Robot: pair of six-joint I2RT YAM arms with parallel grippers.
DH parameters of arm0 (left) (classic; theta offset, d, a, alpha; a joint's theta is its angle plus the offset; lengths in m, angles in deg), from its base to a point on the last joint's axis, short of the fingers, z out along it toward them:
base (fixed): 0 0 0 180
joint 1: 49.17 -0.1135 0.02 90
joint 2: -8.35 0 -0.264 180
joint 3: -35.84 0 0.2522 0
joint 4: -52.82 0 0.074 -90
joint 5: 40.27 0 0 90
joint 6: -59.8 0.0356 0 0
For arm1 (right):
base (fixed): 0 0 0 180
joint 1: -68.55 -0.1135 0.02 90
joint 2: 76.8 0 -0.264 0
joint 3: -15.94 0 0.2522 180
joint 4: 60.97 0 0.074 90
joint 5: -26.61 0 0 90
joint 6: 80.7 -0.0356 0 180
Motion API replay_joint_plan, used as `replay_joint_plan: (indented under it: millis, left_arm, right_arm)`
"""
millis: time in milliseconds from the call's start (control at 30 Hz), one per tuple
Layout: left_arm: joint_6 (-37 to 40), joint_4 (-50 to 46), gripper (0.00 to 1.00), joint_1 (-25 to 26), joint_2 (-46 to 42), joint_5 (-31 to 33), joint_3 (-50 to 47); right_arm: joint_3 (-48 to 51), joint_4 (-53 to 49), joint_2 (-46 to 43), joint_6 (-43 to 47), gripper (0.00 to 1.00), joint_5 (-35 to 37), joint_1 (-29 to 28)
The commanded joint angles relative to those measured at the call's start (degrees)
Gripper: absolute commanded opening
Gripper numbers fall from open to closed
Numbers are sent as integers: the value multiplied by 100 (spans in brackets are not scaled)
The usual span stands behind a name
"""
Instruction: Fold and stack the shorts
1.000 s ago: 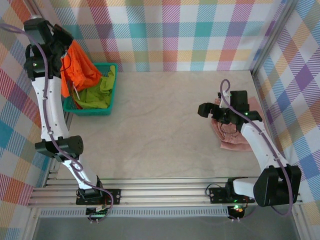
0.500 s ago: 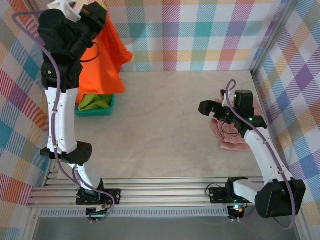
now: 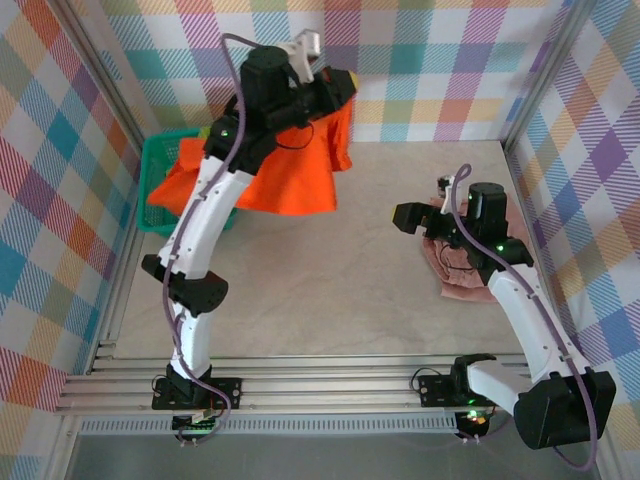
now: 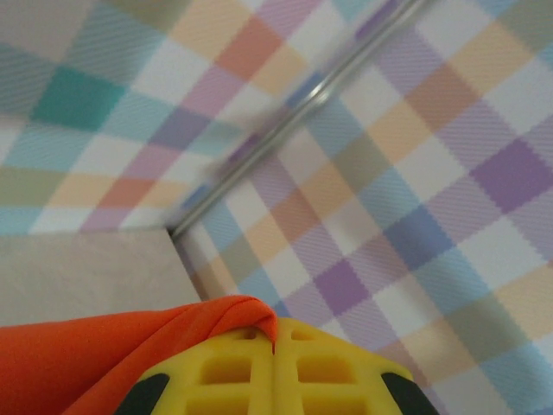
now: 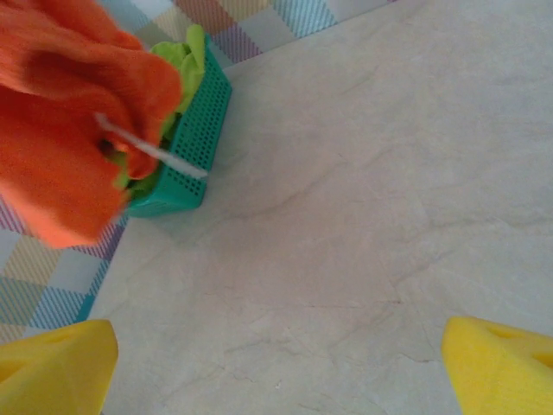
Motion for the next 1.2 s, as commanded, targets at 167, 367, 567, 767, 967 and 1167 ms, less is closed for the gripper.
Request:
replay_joint_plan:
  millis: [167,367,567,767,967,1167]
  left_arm:
    - [496,-564,0,247,-27,-185,346]
    - [880,-1151,0,263,-227,-196,-84]
    - [942,-658,0,264,-899,-19,-1414]
    - [1112,-790,0,264,-1153,166,-1666]
    - [1149,-787,0,263,-1277,219,-1821]
    - [1186,-804,0,265,-1380,202,-1956]
  right_arm:
    - [-101,1009,284,567,94,529,-833]
    - [-489,1118,914,913,87,626,-1043]
    - [-792,1531,1405,1729,81,196,-1325]
    - [-924,1717,1835,2551,74,-538,-1359]
    - [-871,1708,1992,3253,71,-746,-1601]
    - [-1015,1876,2272,3211,59,-538,-1668]
